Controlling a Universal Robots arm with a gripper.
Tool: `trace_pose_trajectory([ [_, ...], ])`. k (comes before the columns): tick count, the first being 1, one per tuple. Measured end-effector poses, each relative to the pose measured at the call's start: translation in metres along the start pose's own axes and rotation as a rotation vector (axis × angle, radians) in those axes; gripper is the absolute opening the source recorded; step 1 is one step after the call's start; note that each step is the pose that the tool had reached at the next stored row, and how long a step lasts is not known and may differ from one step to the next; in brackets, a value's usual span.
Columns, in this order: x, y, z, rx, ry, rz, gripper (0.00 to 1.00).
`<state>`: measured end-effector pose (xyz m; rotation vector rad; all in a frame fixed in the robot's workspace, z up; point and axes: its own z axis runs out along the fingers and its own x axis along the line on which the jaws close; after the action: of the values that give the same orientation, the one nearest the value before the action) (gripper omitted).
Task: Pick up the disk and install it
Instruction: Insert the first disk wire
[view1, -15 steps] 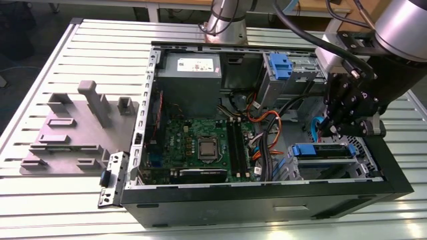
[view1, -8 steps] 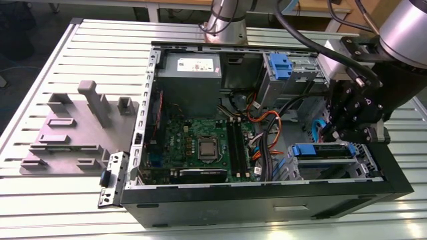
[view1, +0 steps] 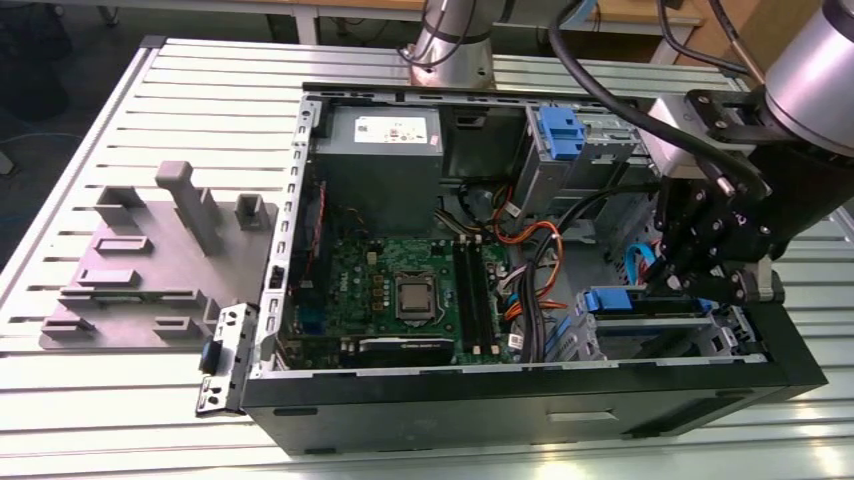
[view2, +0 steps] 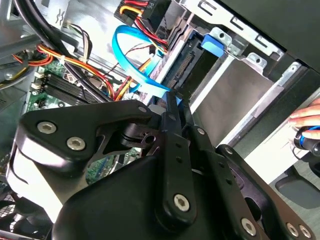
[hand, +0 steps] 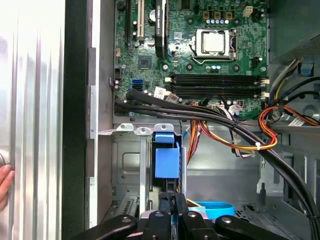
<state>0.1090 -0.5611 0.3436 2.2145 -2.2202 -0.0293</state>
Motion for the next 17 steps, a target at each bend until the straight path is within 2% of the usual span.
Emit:
trace_pose_trajectory([
  [4, 0.0006, 0.0, 0.0004, -0.0001, -0.0206, 0.0, 0.16],
  [7, 0.0012, 0.0, 0.0024, -0.0001, -0.0283, -0.001, 0.16],
  [17, 0.0031, -0.0008, 0.0049, -0.0001, -0.031, -0.001, 0.16],
])
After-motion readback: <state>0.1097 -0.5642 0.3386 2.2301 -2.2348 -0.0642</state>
